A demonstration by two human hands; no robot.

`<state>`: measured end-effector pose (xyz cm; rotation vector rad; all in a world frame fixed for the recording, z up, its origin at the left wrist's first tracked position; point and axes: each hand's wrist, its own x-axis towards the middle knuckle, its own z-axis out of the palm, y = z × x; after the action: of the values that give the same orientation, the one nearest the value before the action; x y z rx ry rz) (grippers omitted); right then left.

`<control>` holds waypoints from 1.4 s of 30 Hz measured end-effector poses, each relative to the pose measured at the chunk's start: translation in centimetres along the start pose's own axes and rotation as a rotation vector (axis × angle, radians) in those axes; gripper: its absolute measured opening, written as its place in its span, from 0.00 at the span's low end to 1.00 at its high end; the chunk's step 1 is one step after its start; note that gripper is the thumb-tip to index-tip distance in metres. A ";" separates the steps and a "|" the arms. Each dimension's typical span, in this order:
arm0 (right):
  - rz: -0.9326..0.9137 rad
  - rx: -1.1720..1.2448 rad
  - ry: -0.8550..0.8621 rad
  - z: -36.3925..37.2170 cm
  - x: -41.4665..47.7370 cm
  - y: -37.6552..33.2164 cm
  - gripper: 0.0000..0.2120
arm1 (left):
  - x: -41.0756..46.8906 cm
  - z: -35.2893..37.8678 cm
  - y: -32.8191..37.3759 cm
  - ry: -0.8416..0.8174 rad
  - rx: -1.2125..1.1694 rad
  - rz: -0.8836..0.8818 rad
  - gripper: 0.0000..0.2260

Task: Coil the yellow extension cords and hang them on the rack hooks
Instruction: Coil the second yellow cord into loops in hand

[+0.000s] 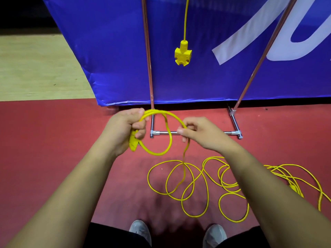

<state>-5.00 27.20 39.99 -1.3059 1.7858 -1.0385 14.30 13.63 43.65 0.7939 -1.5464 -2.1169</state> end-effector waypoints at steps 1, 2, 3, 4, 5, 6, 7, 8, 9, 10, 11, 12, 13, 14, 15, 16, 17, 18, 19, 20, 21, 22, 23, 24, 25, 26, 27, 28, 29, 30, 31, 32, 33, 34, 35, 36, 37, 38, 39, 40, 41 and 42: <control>0.026 0.044 -0.004 -0.4 -0.1 0.9 0.06 | 0.0 -0.6 0.2 0.014 -0.034 -0.008 0.12; 0.056 0.149 0.017 -0.6 -0.2 1.6 0.04 | 0.0 -1.0 0.2 0.016 -0.007 -0.031 0.12; 0.076 0.254 0.054 -0.7 -0.2 1.9 0.02 | -0.1 -1.4 0.2 0.007 0.077 -0.067 0.12; 0.078 0.346 0.104 -0.7 -0.1 2.0 0.02 | -0.3 -1.6 0.1 -0.012 0.192 -0.109 0.12; 0.076 0.398 0.162 -0.7 0.1 1.9 0.03 | -0.4 -1.7 0.0 -0.036 0.298 -0.149 0.13; 0.063 0.433 0.210 -0.7 0.3 1.7 0.03 | -0.6 -1.6 -0.1 -0.048 0.366 -0.185 0.13; 0.048 0.435 0.241 -0.7 0.5 1.4 0.04 | -0.7 -1.5 -0.2 -0.043 0.384 -0.213 0.14; 0.031 0.411 0.252 -0.7 0.6 1.0 0.05 | -0.8 -1.4 -0.1 -0.031 0.372 -0.224 0.14; 0.015 0.346 0.246 -0.8 0.6 0.6 0.05 | -0.8 -1.3 -0.1 -0.026 0.344 -0.224 0.14; -0.002 0.265 0.222 -0.7 0.5 0.0 0.04 | -0.8 -1.2 0.0 -0.035 0.312 -0.227 0.14; -0.025 0.180 0.184 -0.4 0.2 -0.7 0.04 | -0.8 -1.0 -0.1 -0.056 0.289 -0.237 0.13; -0.051 0.120 0.138 0.2 0.0 -1.5 0.04 | -0.9 -0.7 -0.2 -0.083 0.288 -0.251 0.13; -0.076 0.075 0.094 0.8 0.0 -2.1 0.04 | -0.9 -0.4 -0.4 -0.111 0.313 -0.260 0.13; -0.104 0.037 0.061 1.7 -0.1 -2.7 0.04 | -0.9 -0.2 -0.7 -0.137 0.349 -0.258 0.13; -0.134 0.001 0.052 2.5 -0.1 -3.1 0.05 | -0.8 0.0 -1.0 -0.161 0.384 -0.246 0.13; -0.151 -0.017 0.063 3.1 0.1 -3.4 0.05 | -0.8 0.1 -1.1 -0.174 0.404 -0.218 0.13; -0.151 0.000 0.080 3.3 0.2 -3.6 0.05 | -0.6 0.2 -1.0 -0.170 0.400 -0.176 0.13; -0.140 0.048 0.086 3.0 0.4 -3.3 0.06 | -0.5 0.1 -0.9 -0.153 0.364 -0.134 0.13; -0.123 0.087 0.068 2.5 0.5 -2.8 0.06 | -0.5 0.0 -0.7 -0.129 0.302 -0.102 0.13; -0.096 0.085 0.028 1.9 0.5 -2.1 0.07 | -0.4 -0.2 -0.6 -0.100 0.231 -0.080 0.13; -0.068 0.042 -0.019 1.2 0.5 -1.3 0.08 | -0.4 -0.3 -0.4 -0.069 0.173 -0.068 0.13; -0.043 0.004 -0.059 0.7 0.3 -0.3 0.09 | -0.3 -0.5 -0.3 -0.041 0.139 -0.068 0.13; -0.018 0.007 -0.080 0.4 0.2 0.5 0.08 | -0.3 -0.7 -0.3 -0.025 0.134 -0.076 0.13; 0.012 0.071 -0.075 0.2 0.1 1.1 0.06 | -0.3 -0.9 -0.4 -0.020 0.155 -0.089 0.13; 0.039 0.162 -0.049 0.2 0.1 1.4 0.03 | -0.3 -1.2 -0.4 -0.026 0.197 -0.108 0.13; 0.054 0.247 -0.008 0.0 0.2 1.5 0.01 | -0.4 -1.3 -0.3 -0.038 0.249 -0.130 0.12; 0.058 0.309 0.040 -0.1 0.3 1.2 0.02 | -0.5 -1.5 -0.2 -0.047 0.296 -0.154 0.12; 0.054 0.340 0.074 -0.3 0.4 1.0 0.03 | -0.6 -1.6 0.0 -0.047 0.324 -0.177 0.12; 0.036 0.322 0.089 -0.5 0.5 0.6 0.04 | -0.8 -1.5 0.1 -0.044 0.329 -0.196 0.12; 0.010 0.263 0.086 -0.7 0.5 0.2 0.05 | -0.9 -1.4 0.2 -0.044 0.319 -0.208 0.12; -0.020 0.189 0.066 -0.7 0.4 -0.3 0.05 | -1.0 -1.2 0.3 -0.046 0.304 -0.216 0.12; -0.044 0.126 0.043 -0.7 0.2 -0.7 0.04 | -1.1 -1.2 0.4 -0.048 0.293 -0.221 0.12; -0.064 0.076 0.024 -0.6 0.0 -1.2 0.04 | -1.1 -1.1 0.4 -0.050 0.286 -0.224 0.12; -0.074 0.040 0.013 -0.7 -0.1 -1.5 0.03 | -1.1 -1.2 0.3 -0.052 0.281 -0.225 0.12; -0.081 0.015 0.011 -0.9 -0.2 -1.8 0.03 | -1.1 -1.3 0.3 -0.051 0.273 -0.227 0.12; -0.084 -0.003 0.011 -1.2 -0.2 -1.9 0.03 | -1.1 -1.5 0.3 -0.046 0.261 -0.227 0.12; -0.084 -0.020 0.007 -1.5 -0.2 -2.0 0.02 | -1.1 -1.6 0.3 -0.040 0.247 -0.225 0.12; -0.077 -0.035 -0.003 -1.7 -0.2 -2.0 0.03 | -1.1 -1.6 0.3 -0.039 0.240 -0.220 0.12; -0.068 -0.046 -0.021 -1.7 -0.2 -2.1 0.02 | -1.1 -1.4 0.2 -0.050 0.247 -0.220 0.12; -0.062 -0.052 -0.042 -1.3 -0.2 -2.3 0.02 | -1.1 -1.1 0.1 -0.076 0.266 -0.225 0.12; -0.065 -0.061 -0.060 -0.6 -0.2 -2.6 0.02 | -1.1 -0.6 -0.2 -0.114 0.294 -0.229 0.12; -0.086 -0.077 -0.066 0.2 -0.2 -2.8 0.02 | -1.0 -0.1 -0.5 -0.155 0.326 -0.226 0.12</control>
<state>-3.57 26.84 42.41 -1.4586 1.7490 -0.9688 15.14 14.35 43.37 0.9722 -2.0032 -2.1538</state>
